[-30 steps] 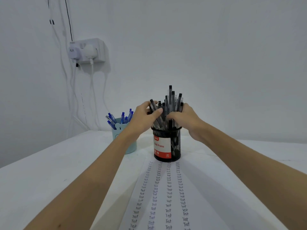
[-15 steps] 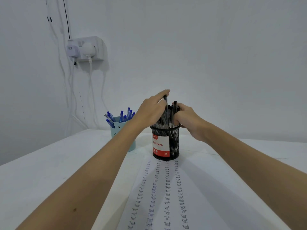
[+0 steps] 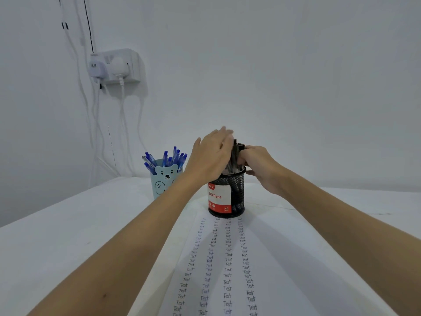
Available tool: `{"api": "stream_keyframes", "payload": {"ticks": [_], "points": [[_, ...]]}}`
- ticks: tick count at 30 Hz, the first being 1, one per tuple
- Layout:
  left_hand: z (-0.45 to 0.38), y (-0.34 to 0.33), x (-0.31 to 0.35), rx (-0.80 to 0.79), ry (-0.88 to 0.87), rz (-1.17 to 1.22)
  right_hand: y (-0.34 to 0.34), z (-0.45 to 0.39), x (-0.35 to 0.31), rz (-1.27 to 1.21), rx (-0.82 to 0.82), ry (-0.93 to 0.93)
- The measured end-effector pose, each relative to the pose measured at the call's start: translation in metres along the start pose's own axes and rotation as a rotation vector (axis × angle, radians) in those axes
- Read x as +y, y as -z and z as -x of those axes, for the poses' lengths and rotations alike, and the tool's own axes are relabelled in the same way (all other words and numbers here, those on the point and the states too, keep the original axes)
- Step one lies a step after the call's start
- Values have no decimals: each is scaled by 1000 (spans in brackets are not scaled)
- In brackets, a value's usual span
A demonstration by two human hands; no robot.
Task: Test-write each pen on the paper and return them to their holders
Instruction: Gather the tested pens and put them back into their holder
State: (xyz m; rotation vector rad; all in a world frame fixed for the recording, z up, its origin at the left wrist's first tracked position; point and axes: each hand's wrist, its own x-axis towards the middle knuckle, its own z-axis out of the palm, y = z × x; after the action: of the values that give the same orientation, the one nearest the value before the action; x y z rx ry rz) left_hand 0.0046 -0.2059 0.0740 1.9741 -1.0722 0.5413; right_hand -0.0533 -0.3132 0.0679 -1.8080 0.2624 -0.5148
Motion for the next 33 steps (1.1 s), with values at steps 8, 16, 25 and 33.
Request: {"api": "stream_keyframes", "payload": {"ticks": [8,16,25,33], "points": [[4,-7,-13,85,476,460,-4,5,1,-29,30,-68],[1,-2,-12,36,464,598,1,8,0,43,13,-65],[61,25,-6,213,238,254,40,45,14,385,-33,-38],[147,30,-14,-336,108,-143,61,128,52,1043,-381,-46]]}}
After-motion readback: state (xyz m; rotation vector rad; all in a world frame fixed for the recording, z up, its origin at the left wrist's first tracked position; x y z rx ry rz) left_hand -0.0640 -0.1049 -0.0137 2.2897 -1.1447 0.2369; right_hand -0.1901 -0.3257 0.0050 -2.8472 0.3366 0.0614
